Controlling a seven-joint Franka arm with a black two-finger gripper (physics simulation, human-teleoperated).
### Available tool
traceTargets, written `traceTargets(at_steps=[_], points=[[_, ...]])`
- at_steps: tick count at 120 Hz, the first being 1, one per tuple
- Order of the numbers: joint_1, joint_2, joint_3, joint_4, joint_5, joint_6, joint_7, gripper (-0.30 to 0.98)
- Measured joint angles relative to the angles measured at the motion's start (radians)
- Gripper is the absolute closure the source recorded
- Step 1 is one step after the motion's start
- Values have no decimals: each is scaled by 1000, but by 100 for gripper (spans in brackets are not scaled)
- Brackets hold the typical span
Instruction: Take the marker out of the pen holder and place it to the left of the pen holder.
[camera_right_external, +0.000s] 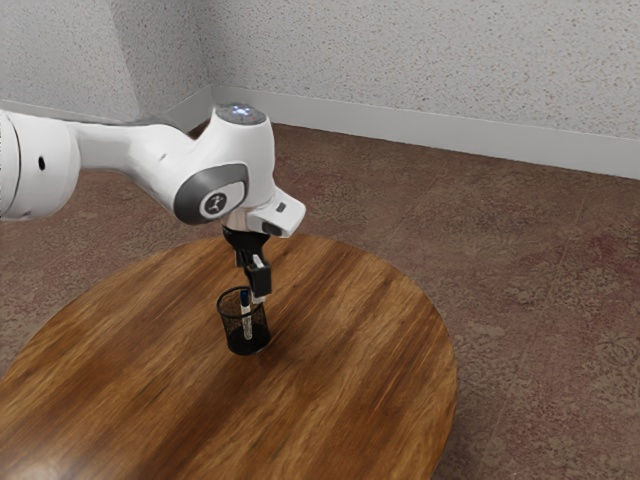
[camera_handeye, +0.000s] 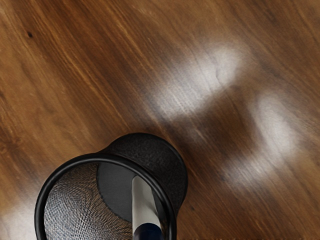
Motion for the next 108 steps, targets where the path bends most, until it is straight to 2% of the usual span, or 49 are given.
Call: traceTargets(at_steps=[80,85,100,108], points=[[5,84,32,15,17,9,47,1],[4,85,32,15,16,9,48,6],[4,85,32,15,17,9,50,38],[4,85,32,15,17,9,51,51]])
